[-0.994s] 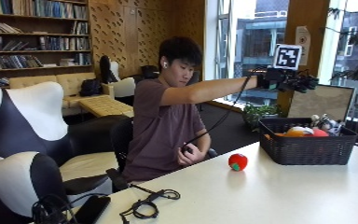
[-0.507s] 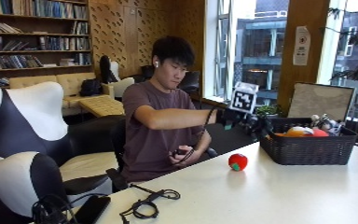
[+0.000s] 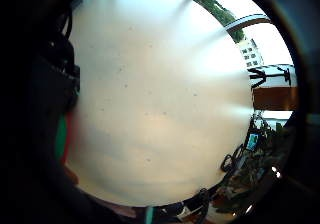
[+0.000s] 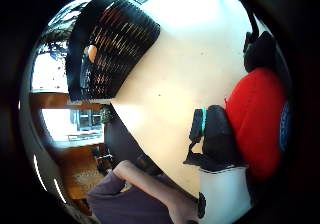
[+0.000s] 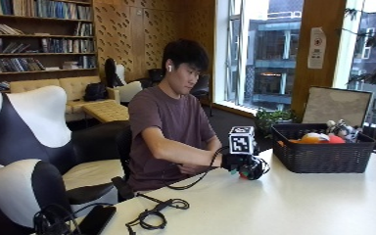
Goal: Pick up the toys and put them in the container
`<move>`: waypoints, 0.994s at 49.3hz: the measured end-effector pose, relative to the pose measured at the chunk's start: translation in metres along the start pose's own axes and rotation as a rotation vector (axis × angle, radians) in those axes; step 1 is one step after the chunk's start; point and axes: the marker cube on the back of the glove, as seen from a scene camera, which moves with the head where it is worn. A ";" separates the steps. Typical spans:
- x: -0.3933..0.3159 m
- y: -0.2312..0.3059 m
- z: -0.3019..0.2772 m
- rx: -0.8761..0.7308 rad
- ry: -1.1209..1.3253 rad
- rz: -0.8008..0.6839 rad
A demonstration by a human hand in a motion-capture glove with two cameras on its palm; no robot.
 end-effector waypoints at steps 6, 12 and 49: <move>-0.011 -0.013 0.003 0.082 0.094 -0.055; -0.027 -0.031 -0.014 -0.093 -0.102 -0.029; -0.121 -0.165 -0.284 0.145 0.039 0.043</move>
